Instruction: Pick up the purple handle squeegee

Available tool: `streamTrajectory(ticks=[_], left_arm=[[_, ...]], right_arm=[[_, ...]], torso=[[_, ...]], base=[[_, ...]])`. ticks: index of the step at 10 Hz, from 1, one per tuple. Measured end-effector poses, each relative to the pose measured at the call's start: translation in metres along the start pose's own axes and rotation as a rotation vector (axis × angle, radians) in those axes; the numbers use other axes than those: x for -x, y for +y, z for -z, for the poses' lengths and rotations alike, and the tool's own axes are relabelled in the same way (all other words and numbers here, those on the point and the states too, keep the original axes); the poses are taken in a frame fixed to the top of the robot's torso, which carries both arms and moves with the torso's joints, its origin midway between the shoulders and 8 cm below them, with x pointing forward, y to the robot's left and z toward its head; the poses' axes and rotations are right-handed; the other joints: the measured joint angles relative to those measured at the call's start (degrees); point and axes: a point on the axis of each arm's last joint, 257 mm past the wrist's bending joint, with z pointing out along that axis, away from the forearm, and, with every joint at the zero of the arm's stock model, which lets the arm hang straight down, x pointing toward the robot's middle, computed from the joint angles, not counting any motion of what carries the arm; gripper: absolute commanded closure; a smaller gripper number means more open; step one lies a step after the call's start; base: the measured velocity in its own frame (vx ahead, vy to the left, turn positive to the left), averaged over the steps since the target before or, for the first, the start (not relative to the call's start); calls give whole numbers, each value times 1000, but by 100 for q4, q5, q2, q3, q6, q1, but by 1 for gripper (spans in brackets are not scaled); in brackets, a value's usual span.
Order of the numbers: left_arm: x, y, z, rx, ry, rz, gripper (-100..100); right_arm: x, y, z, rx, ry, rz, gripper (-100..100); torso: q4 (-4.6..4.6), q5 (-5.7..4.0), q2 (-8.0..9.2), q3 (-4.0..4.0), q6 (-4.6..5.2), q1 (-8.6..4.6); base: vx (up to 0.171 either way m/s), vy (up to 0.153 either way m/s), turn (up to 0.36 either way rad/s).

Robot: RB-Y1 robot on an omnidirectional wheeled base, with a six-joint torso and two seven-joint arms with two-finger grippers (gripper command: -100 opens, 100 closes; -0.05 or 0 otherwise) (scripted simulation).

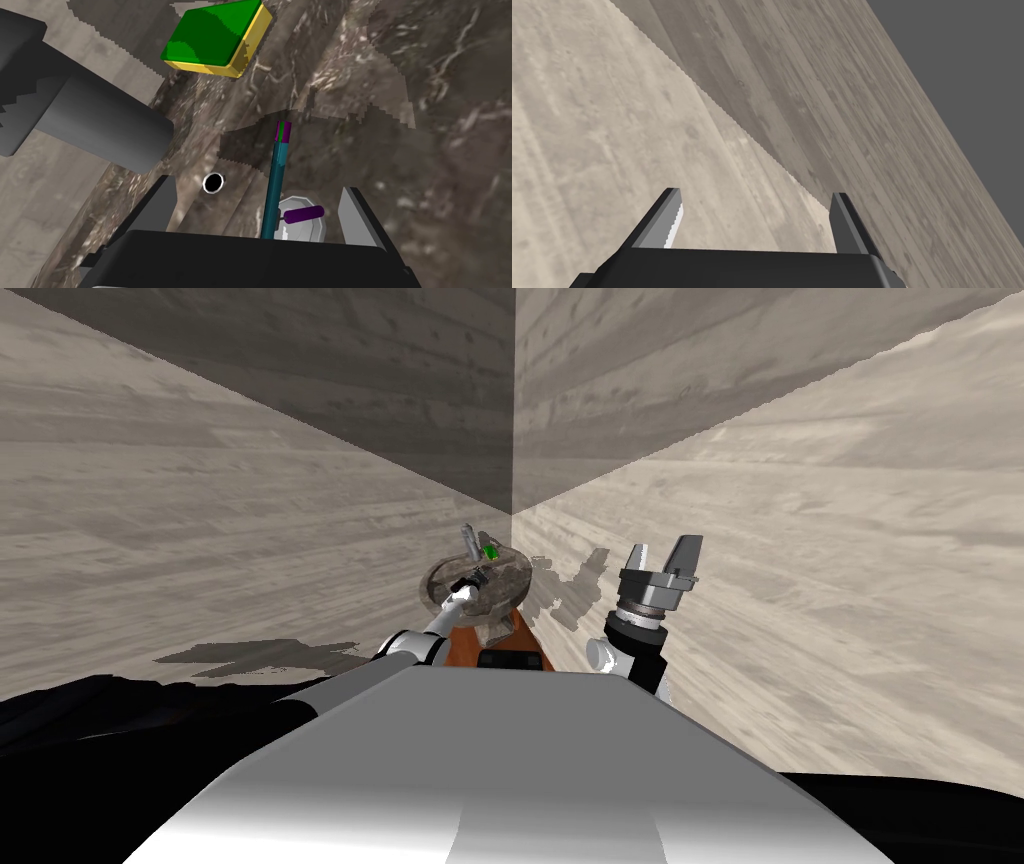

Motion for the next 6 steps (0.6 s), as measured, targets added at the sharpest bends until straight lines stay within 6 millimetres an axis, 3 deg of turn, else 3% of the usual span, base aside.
streamTrajectory(ticks=[6], left_arm=[[-21,18,-4,7,7,-12,-100]], right_arm=[[0,0,0,0,0,0,0]], torso=[[0,1,1,0,0,3]], base=[[11,33,16]])
